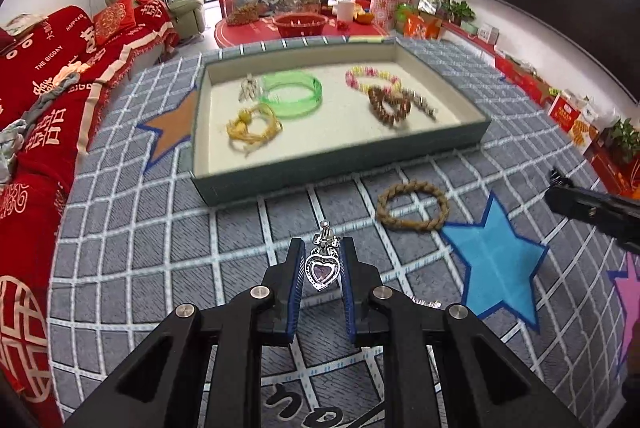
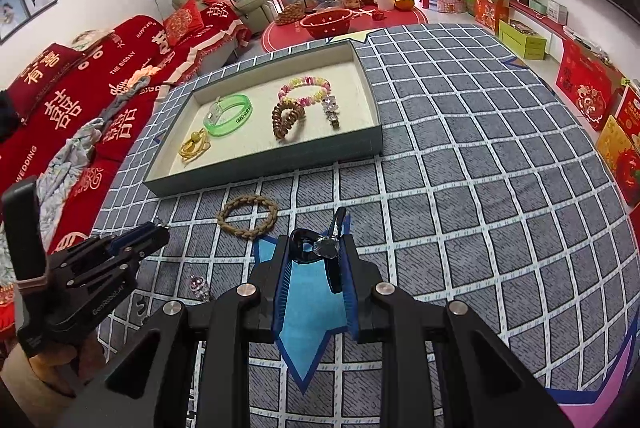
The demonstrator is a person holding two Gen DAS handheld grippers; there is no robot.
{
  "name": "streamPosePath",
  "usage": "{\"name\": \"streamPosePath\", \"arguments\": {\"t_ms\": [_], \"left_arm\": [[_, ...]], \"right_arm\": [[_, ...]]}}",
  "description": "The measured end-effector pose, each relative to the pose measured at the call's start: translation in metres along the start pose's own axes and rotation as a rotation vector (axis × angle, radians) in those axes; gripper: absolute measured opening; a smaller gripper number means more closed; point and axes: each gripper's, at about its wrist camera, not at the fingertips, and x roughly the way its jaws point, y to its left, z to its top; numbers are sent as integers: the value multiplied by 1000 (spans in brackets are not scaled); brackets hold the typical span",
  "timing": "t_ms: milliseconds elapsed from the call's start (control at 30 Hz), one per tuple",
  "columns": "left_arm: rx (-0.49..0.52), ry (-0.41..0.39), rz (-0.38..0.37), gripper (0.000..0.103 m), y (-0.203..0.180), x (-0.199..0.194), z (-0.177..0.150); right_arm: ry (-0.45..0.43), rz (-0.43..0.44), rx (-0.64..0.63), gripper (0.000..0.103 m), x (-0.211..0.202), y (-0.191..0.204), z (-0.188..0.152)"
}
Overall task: Organize jewelry
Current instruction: 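Carry heart pendant into tray with left tool while right tool releases black clip there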
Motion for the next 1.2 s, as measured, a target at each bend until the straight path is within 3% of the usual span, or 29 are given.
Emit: {"name": "streamPosePath", "arguments": {"t_ms": [267,600,833,1200], "left_arm": [[-20,-64,1,31,13,-14,37],[-21,-76,14,30,20,13,85],[-24,-42,20,31,21,52,111],[-21,38,34,30,21,96,116]], "right_arm": [[-24,19,-32,26,6,9,36],[-31,9,-74,26,35,16,91],[-8,-19,-113,26,71,17,118],[54,-48,-125,26,131,17,133]]}}
